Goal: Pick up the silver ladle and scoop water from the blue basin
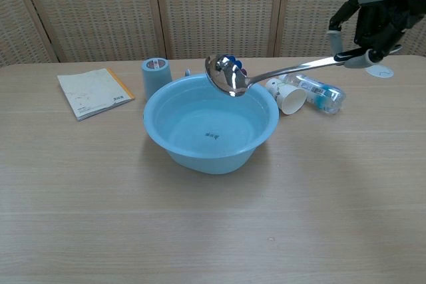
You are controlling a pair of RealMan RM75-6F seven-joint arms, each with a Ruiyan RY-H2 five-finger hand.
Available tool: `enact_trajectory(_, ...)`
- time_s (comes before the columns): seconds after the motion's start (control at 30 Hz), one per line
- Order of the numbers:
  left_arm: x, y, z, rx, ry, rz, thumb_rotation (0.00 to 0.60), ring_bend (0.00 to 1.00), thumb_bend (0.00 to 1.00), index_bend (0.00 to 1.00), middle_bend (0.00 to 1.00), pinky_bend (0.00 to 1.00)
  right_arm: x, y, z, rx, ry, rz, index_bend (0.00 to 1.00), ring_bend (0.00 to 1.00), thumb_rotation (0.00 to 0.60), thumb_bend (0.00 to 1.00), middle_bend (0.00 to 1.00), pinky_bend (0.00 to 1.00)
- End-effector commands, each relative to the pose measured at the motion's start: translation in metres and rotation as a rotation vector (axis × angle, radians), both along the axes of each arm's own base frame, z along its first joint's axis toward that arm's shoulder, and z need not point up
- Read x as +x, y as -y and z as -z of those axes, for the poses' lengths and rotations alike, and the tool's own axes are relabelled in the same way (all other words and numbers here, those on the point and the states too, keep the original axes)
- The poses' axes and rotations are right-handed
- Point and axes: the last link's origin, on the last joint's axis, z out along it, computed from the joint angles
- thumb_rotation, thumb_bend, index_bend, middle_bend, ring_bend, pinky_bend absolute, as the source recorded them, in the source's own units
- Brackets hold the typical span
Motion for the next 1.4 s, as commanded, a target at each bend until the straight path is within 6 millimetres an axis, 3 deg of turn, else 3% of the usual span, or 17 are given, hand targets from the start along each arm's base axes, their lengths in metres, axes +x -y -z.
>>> enact_trajectory(0.03,-0.001,-0.006,0.006,-0.02,-0.012,-0.009,0.6,0.0,0.0,0.0,0.0,0.0,0.029,0.024,0.02,-0.018,-0.023,0.012,0.71,1.0,0.6,0.87,0.96,1.0)
enact_trajectory(0.23,-0.006,-0.018,0.015,-0.046,-0.019,-0.03,0.6,0.0,0.0,0.0,0.0,0.0,0.038,0.047,0.057,-0.041,-0.109,0.046,0.71,1.0,0.6,0.87,0.96,1.0)
enact_trajectory(0.63,-0.006,-0.018,0.019,-0.054,-0.02,-0.03,0.6,0.0,0.0,0.0,0.0,0.0,0.054,0.073,0.093,-0.131,-0.239,0.052,0.71,1.0,0.6,0.87,0.96,1.0)
enact_trajectory(1.03,-0.007,-0.009,0.006,-0.026,-0.008,-0.045,0.6,0.0,0.0,0.0,0.0,0.0,0.052,0.078,0.122,-0.18,-0.375,0.0,0.72,1.0,0.6,0.87,0.96,1.0)
enact_trajectory(1.4,-0.007,-0.007,0.003,-0.022,-0.008,-0.054,0.6,0.0,0.0,0.0,0.0,0.0,0.05,0.084,0.127,-0.266,-0.421,-0.021,0.72,1.0,0.6,0.87,0.96,1.0)
